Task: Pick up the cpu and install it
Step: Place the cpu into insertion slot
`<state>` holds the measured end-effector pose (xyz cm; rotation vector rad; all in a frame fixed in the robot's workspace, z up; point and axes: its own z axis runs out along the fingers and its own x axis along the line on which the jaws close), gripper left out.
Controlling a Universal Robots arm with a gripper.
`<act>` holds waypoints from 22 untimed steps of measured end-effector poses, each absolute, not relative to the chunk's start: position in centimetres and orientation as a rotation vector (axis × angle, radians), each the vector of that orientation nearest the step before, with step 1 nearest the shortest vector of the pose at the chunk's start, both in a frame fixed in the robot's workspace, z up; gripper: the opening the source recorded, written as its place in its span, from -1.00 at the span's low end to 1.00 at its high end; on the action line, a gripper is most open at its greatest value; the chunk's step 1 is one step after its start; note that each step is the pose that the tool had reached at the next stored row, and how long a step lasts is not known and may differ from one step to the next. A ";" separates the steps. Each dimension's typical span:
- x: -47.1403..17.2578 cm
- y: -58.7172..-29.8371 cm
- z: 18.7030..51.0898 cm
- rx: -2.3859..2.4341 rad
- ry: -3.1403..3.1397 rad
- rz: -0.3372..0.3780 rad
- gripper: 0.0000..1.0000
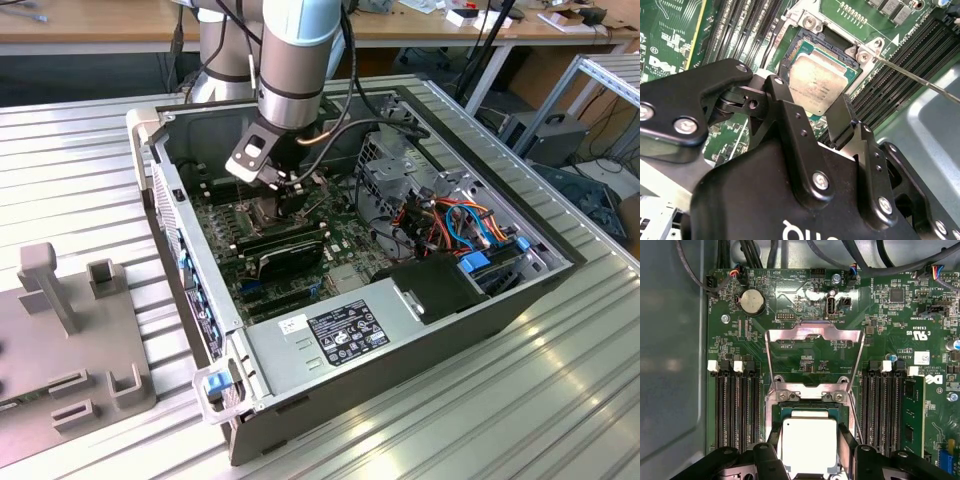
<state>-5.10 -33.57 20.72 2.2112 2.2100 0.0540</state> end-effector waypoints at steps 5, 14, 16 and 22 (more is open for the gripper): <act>-5.1 -33.6 20.4 2.211 2.210 0.054 0.07; -5.2 -33.6 20.2 2.204 2.218 0.053 0.07; -5.2 -33.6 20.2 2.202 2.220 0.053 0.07; -5.2 -33.7 20.1 2.202 2.220 0.053 0.07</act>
